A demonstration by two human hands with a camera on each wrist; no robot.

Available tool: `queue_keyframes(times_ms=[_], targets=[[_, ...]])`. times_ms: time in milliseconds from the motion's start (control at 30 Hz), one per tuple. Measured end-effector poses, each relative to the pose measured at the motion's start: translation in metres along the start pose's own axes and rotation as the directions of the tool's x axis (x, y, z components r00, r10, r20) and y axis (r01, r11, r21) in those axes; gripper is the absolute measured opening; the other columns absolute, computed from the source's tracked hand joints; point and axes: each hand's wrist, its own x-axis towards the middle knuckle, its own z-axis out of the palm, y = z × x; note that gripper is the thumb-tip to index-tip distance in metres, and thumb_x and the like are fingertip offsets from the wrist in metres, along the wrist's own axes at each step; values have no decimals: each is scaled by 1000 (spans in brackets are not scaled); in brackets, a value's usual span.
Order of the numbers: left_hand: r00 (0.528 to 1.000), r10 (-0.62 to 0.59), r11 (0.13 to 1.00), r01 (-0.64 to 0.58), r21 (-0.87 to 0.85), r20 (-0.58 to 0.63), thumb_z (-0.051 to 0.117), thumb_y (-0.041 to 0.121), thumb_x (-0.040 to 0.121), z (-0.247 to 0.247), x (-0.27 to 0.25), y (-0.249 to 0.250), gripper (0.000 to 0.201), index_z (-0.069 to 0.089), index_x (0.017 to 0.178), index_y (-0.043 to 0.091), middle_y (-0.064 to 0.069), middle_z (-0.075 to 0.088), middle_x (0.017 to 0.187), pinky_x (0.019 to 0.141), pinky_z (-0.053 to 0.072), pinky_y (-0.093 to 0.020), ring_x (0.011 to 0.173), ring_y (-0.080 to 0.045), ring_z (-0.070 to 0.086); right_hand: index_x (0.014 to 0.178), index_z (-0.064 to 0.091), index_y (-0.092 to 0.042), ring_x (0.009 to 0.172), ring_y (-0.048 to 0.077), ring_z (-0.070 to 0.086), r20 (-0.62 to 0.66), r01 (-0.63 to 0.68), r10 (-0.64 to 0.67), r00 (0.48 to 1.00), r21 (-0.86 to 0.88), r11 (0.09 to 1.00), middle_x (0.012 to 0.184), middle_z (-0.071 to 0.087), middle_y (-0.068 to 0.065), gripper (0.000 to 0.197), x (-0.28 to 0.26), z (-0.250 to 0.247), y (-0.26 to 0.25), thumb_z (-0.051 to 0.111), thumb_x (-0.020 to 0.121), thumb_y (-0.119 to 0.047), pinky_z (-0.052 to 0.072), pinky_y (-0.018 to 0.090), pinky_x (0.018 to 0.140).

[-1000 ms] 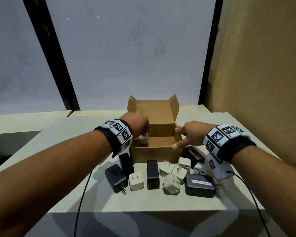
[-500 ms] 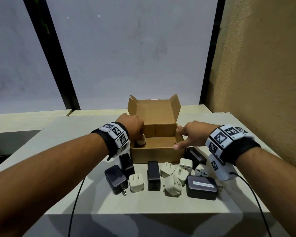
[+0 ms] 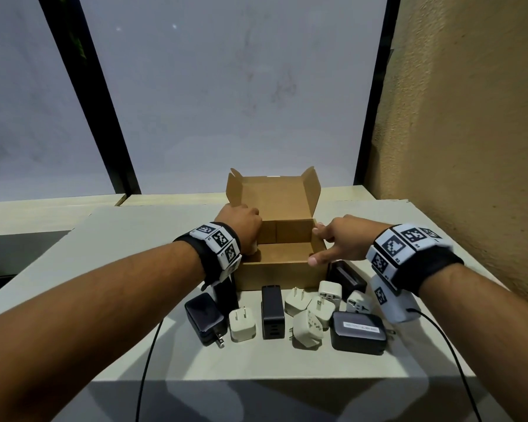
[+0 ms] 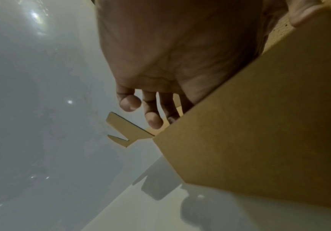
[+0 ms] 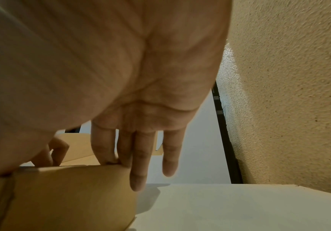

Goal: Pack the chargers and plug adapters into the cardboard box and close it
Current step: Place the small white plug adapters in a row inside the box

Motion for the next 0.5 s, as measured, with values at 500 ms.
queue_keyframes(times_ms=[500], targets=[[968,243,875,-245,-418,-60,54,61,85,-22,-98,-12,40,69,102,28,12,60,97,69,46,-20,86,-6,56,156,7,-19,147,23,22,2,-48,48,999,108,993,164,4,-3,88,-5,1,-6,44,89,-63,21,38,118]])
